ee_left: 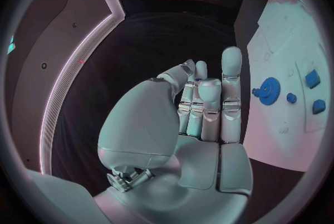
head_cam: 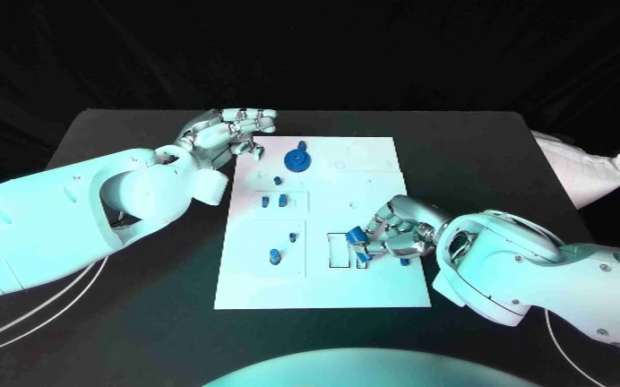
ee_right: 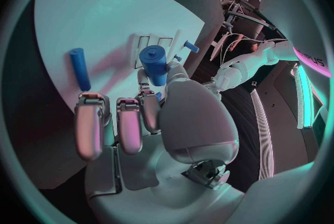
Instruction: Assemble the parts on the task board
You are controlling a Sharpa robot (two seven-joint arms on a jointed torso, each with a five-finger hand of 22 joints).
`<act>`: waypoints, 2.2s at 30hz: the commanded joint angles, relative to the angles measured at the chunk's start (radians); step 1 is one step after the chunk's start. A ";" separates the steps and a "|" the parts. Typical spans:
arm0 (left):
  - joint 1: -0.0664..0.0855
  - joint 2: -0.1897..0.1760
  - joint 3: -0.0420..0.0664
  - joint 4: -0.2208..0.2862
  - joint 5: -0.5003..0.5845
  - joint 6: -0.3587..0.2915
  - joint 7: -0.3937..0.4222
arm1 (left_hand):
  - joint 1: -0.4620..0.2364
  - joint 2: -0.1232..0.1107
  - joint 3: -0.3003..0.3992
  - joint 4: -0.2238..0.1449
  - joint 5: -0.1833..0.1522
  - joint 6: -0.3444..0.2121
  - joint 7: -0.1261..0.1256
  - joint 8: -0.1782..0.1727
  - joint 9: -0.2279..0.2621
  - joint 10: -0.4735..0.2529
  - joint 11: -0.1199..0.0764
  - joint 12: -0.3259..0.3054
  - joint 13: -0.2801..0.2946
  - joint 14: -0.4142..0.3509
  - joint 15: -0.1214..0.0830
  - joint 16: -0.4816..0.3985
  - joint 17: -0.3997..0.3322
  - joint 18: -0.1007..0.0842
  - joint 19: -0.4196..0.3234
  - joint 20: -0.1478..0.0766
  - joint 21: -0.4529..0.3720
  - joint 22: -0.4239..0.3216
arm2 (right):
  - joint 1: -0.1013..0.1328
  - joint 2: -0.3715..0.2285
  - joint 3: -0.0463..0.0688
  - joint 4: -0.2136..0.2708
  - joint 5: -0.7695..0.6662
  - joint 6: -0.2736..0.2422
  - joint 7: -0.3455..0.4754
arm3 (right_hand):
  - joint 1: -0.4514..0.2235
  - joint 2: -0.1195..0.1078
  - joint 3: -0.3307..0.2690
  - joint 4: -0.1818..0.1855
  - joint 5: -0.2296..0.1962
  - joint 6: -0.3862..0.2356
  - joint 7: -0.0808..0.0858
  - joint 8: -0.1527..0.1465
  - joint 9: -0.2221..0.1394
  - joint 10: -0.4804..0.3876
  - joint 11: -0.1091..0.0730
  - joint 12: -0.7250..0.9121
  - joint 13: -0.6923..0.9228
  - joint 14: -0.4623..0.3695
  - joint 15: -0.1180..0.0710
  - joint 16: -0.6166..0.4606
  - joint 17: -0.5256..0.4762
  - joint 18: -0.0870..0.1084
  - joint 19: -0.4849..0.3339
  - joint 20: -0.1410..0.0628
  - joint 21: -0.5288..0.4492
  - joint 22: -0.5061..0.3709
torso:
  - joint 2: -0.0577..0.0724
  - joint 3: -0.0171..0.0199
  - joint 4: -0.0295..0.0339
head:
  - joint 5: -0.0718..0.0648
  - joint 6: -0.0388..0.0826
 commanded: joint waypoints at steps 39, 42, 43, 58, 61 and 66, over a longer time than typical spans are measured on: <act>0.000 -0.002 0.001 0.005 -0.004 0.021 0.001 | 0.007 0.002 -0.005 -0.001 0.003 -0.004 -0.001 0.004 -0.001 -0.008 0.000 0.004 0.002 -0.009 0.001 0.002 -0.001 0.020 -0.007 -0.002 -0.001 -0.002 | -0.004 0.081 0.001 -0.033 -0.037 0.091 -0.056 | -0.124 0.037 -0.131 -0.050 -0.305 0.027 -0.014 0.008 0.063 -0.003 -0.007 -0.057 0.028 0.089 -0.015 0.001 0.171 -0.007 0.018 -0.013 0.001 0.003 | 0.000 0.0004 -0.0010 | 0.009 -0.006; 0.000 -0.002 0.001 0.005 -0.004 0.021 0.001 | 0.007 0.002 -0.005 -0.001 0.003 -0.004 -0.001 0.004 -0.001 -0.008 0.000 0.004 0.002 -0.009 0.001 0.002 -0.001 0.020 -0.007 -0.002 -0.001 -0.002 | -0.004 0.081 0.001 -0.032 -0.053 0.104 -0.052 | -0.036 0.022 -0.117 -0.110 -0.320 0.026 -0.014 0.010 0.068 -0.004 -0.007 -0.063 0.027 0.089 -0.016 0.003 0.173 -0.007 0.018 -0.014 0.002 0.005 | 0.000 0.0004 -0.0004 | 0.008 -0.008; 0.000 -0.002 0.001 0.005 -0.004 0.021 0.001 | 0.007 0.002 -0.005 -0.001 0.003 -0.004 -0.001 0.004 -0.001 -0.008 0.000 0.004 0.002 -0.009 0.001 0.002 -0.001 0.020 -0.007 -0.002 -0.001 -0.002 | -0.005 0.081 0.001 -0.032 -0.058 0.108 -0.051 | -0.014 0.020 -0.113 -0.126 -0.330 0.027 -0.013 0.010 0.070 -0.004 -0.007 -0.065 0.027 0.089 -0.016 0.003 0.174 -0.008 0.019 -0.014 0.002 0.006 | 0.000 0.0003 -0.0003 | 0.008 -0.008; 0.000 -0.003 0.001 0.004 -0.004 0.022 -0.002 | 0.007 0.002 -0.005 -0.001 0.003 -0.004 -0.001 0.004 -0.001 -0.008 0.000 0.004 0.002 -0.009 0.001 0.002 -0.001 0.020 -0.007 -0.002 -0.001 -0.002 | -0.006 0.084 0.001 -0.037 -0.079 0.088 -0.037 | -0.005 0.053 -0.099 -0.148 -0.329 0.031 -0.013 0.009 0.079 0.003 -0.007 -0.069 0.031 0.090 -0.014 0.006 0.180 -0.008 0.019 -0.013 0.003 0.010 | -0.001 0.0004 -0.0009 | 0.008 -0.008; 0.000 -0.003 0.001 0.004 -0.004 0.023 -0.002 | 0.007 0.002 -0.005 -0.001 0.003 -0.004 -0.001 0.004 -0.001 -0.008 0.000 0.004 0.002 -0.009 0.001 0.002 -0.001 0.020 -0.007 -0.002 -0.001 -0.002 | -0.006 0.077 0.001 -0.033 -0.066 0.079 -0.029 | -0.029 0.057 -0.111 -0.132 -0.287 0.032 -0.014 0.009 0.081 0.005 -0.008 -0.069 0.032 0.090 -0.015 0.006 0.180 -0.008 0.019 -0.013 0.003 0.010 | -0.001 0.0009 -0.0011 | 0.007 -0.006; 0.000 -0.002 0.001 0.002 -0.004 0.024 -0.004 | 0.007 0.002 -0.005 -0.001 0.003 -0.004 -0.001 0.004 -0.001 -0.008 0.000 0.004 0.002 -0.009 0.001 0.002 -0.001 0.020 -0.007 -0.002 -0.001 -0.002 | -0.006 0.047 0.004 -0.014 -0.045 0.061 -0.003 | -0.034 0.057 -0.115 -0.128 -0.279 0.032 -0.015 0.009 0.082 0.004 -0.008 -0.071 0.032 0.090 -0.015 0.006 0.180 -0.008 0.019 -0.013 0.002 0.010 | 0.000 0.0015 -0.0007 | 0.005 -0.007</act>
